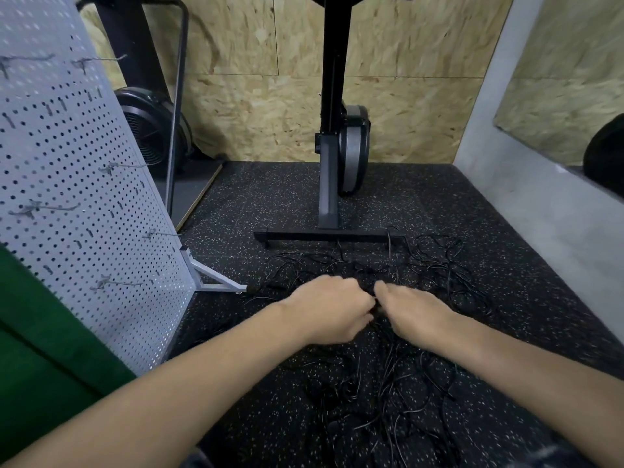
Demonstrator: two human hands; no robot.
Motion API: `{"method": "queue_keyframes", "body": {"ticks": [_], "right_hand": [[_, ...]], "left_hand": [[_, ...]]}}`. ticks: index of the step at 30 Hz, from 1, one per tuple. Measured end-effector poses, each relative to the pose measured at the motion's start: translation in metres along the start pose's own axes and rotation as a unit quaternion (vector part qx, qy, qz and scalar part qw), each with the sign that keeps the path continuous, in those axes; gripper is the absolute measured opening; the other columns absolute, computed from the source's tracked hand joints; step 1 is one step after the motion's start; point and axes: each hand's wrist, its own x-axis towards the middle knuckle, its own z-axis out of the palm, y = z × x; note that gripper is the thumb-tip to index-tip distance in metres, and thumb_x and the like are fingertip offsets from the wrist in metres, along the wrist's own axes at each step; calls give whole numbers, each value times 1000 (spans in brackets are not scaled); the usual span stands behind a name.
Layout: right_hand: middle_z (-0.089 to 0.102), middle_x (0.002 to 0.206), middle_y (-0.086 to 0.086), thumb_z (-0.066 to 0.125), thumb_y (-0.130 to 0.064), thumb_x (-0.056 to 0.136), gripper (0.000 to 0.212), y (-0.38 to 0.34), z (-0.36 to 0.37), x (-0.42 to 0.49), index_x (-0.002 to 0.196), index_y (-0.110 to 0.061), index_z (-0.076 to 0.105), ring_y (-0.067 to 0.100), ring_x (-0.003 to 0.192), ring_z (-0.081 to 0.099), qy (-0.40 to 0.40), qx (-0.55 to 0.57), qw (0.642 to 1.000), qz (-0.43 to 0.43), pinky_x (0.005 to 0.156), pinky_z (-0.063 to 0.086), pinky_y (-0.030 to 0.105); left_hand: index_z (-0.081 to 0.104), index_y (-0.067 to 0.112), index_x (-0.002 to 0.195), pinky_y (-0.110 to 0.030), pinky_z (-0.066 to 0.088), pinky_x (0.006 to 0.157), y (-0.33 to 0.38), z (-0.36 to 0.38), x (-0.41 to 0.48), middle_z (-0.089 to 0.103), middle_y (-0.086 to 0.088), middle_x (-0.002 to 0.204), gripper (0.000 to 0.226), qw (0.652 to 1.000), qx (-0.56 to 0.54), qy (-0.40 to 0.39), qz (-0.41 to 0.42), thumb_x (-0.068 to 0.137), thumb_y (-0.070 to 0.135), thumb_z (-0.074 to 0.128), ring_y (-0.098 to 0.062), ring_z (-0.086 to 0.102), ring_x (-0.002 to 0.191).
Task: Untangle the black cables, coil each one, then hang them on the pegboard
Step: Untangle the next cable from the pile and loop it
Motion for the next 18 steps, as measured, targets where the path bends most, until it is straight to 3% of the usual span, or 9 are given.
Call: {"method": "queue_keyframes", "body": {"ticks": [4,8,11,15,18], "right_hand": [[60,108,-2,47,-27,109,16,1,-13,-10,123,-19,45,21,90,64,-27,73,991,-112,75,53,38],[52,104,-16,52,-60,100,51,-8,-27,-26,139,-34,33,8,94,57,-19,96,979,-180,79,49,24],[59,119,-19,37,-82,95,65,-11,-30,-29,143,-39,39,1,102,59,35,132,970,-200,90,55,32],[59,128,-24,30,-79,100,57,-12,-29,-30,141,-42,43,-1,111,60,88,160,958,-219,95,53,30],[58,104,-27,36,-73,101,28,-13,-29,-33,114,-51,47,-1,94,60,147,210,944,-210,77,48,19]], "left_hand": [[72,27,108,-35,50,73,-25,-11,-9,71,8,106,29,993,19,103,46,106,47,51,-21,69,98],[79,30,94,-36,45,83,-55,-9,-12,67,13,93,35,979,-66,189,23,93,60,63,-9,61,95],[83,30,92,-38,46,93,-66,-6,-12,64,12,99,31,959,-217,177,-33,85,58,72,-4,57,98],[83,35,106,-30,43,108,-73,2,-10,55,9,118,35,921,-373,102,-55,84,59,69,-3,53,116],[80,32,112,-38,43,115,-82,8,-12,59,8,121,20,887,-456,32,-64,98,38,68,-2,55,120]]}}
